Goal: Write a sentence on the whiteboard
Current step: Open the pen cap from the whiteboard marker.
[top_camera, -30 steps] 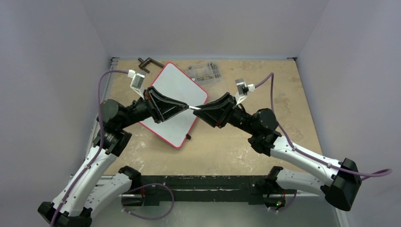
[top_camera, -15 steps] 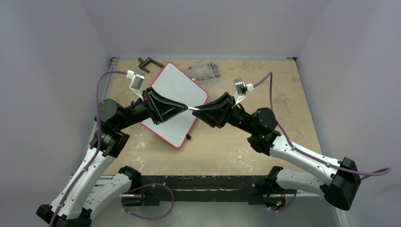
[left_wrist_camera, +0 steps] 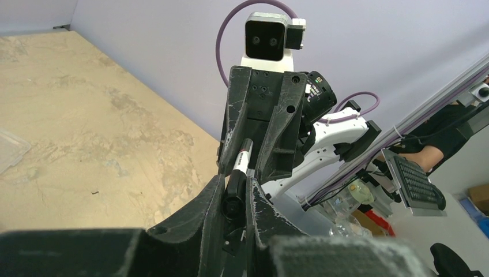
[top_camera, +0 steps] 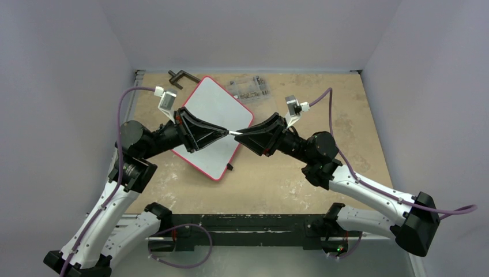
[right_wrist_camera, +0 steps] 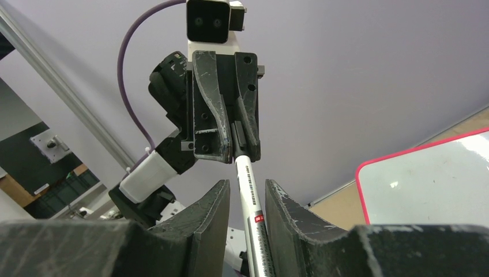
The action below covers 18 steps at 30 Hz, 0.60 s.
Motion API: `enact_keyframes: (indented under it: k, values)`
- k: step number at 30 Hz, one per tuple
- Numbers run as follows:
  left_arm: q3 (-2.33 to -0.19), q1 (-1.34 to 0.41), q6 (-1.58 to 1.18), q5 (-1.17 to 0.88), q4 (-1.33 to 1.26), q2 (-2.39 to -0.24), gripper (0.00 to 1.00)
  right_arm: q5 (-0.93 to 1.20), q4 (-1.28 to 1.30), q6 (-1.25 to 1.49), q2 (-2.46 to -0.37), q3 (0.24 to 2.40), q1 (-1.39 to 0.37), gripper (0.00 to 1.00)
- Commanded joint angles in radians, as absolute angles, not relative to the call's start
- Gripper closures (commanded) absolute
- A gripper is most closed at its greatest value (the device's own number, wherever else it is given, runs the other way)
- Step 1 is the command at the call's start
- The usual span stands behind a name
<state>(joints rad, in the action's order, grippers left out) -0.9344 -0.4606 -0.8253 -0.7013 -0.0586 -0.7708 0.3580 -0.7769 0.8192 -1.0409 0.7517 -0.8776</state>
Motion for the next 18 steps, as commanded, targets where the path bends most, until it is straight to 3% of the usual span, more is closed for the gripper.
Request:
enact_keyframes:
  k: [1,18]
  values:
    - [-0.944,-0.460,-0.767,-0.646,-0.002,-0.773,1.00,0.381,-0.873,0.818,-1.012,0.801,-0.881,0.71]
    - [-0.922,-0.460,-0.749,-0.635,-0.002,-0.781,1.00,0.396,-0.907,0.828,-1.035,0.805,-0.881,0.83]
